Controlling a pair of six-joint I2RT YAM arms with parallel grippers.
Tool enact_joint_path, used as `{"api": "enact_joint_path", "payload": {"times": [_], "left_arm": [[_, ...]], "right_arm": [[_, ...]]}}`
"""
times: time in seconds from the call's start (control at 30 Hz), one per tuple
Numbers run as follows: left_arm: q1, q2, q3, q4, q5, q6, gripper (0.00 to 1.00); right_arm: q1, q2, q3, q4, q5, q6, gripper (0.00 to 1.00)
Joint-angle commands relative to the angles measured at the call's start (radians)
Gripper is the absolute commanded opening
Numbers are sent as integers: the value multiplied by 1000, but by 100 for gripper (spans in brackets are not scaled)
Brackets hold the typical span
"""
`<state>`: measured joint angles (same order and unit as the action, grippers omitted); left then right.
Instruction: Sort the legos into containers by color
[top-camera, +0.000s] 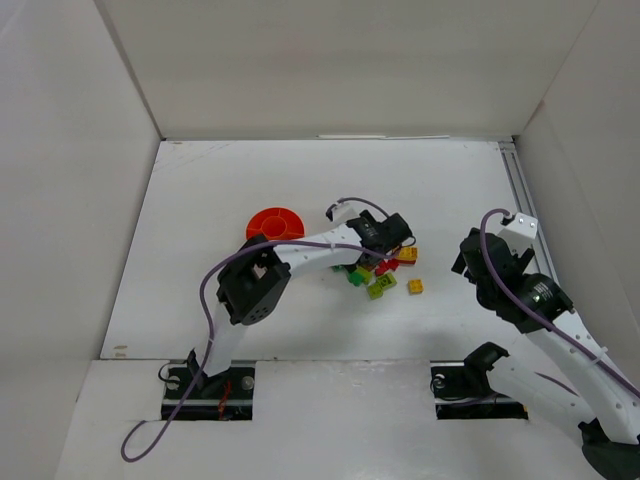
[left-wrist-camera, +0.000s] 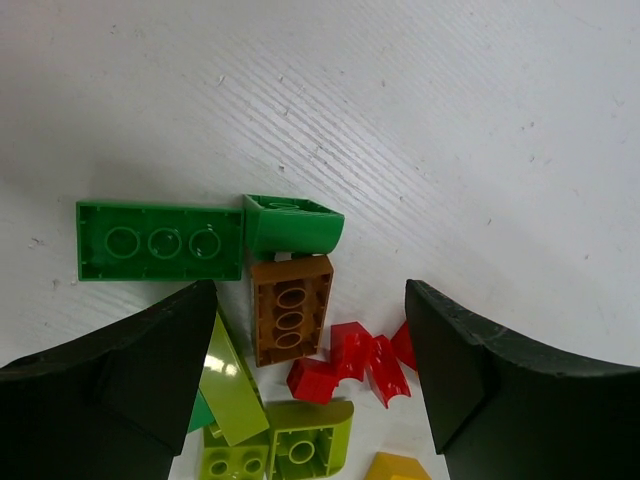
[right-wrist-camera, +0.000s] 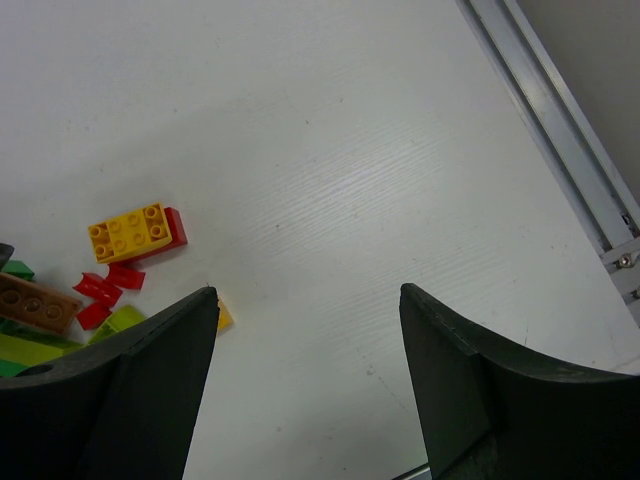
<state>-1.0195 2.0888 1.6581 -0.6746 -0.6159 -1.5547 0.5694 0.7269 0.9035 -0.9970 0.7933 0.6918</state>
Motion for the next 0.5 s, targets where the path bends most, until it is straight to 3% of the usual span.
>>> {"api": "enact_joint_path", "payload": {"times": [0.0, 0.47], "left_arm": [[-2, -6, 32, -33, -53, -33, 73], [-2, 25, 32, -14, -33, 11, 64]], "right_arm": [[-5, -6, 6, 9, 17, -12, 78], [-5, -6, 6, 9, 17, -12, 78]]}}
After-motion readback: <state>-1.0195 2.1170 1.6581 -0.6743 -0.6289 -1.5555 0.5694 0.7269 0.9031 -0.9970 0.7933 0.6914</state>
